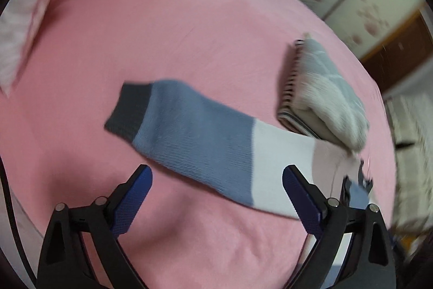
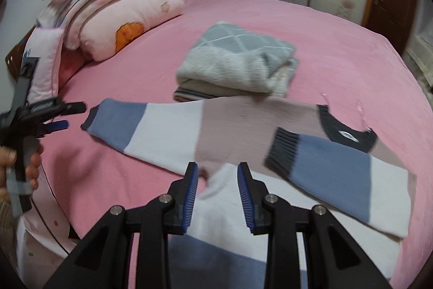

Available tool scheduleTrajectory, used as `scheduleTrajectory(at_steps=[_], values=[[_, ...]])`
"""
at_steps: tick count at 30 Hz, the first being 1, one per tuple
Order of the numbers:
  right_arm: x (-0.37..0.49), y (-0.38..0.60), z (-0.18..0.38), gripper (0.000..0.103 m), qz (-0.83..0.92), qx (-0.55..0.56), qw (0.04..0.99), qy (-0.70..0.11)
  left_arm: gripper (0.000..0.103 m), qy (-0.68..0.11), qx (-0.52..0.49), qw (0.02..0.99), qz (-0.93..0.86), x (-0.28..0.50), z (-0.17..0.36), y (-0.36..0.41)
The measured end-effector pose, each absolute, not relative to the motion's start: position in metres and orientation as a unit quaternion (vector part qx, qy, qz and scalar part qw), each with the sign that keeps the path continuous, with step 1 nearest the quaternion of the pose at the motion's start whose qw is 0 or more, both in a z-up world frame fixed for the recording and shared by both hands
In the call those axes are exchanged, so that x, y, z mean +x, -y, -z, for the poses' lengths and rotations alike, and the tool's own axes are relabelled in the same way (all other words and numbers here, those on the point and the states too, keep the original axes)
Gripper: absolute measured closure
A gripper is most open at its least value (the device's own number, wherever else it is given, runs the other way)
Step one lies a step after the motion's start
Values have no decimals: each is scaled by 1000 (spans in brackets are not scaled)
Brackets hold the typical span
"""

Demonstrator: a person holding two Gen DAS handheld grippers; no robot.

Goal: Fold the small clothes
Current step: 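Move the left gripper out to the dark cuff of the other sleeve, then close the left gripper on the second sleeve cuff and lift it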

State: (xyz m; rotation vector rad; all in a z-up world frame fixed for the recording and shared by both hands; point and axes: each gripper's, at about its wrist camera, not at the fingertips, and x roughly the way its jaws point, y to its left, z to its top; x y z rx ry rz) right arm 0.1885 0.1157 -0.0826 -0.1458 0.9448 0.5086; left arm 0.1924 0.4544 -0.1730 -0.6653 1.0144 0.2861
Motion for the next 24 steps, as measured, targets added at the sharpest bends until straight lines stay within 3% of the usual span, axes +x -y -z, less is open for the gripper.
scheduleTrajectory(at_steps=[7, 16, 20, 21, 22, 23, 24], values=[[196, -133, 103, 73, -251, -86, 846, -463, 12, -509, -388, 756, -135, 208, 230, -473], [208, -122, 129, 73, -237, -73, 838, -486, 13, -512, -439, 720, -164, 226, 264, -479], [208, -118, 135, 73, -232, -77, 838, -487, 46, -491, -427, 733, -198, 236, 261, -482], [208, -116, 135, 73, -231, -77, 839, -487, 63, -493, -418, 735, -206, 239, 261, -481], [209, -115, 136, 73, -230, -77, 838, -488, 72, -495, -409, 738, -205, 242, 261, -480], [209, -114, 137, 73, -229, -77, 838, -488, 90, -496, -400, 744, -199, 244, 260, -479], [210, -111, 138, 73, -227, -77, 839, -489, 91, -492, -387, 754, -200, 245, 256, -476]])
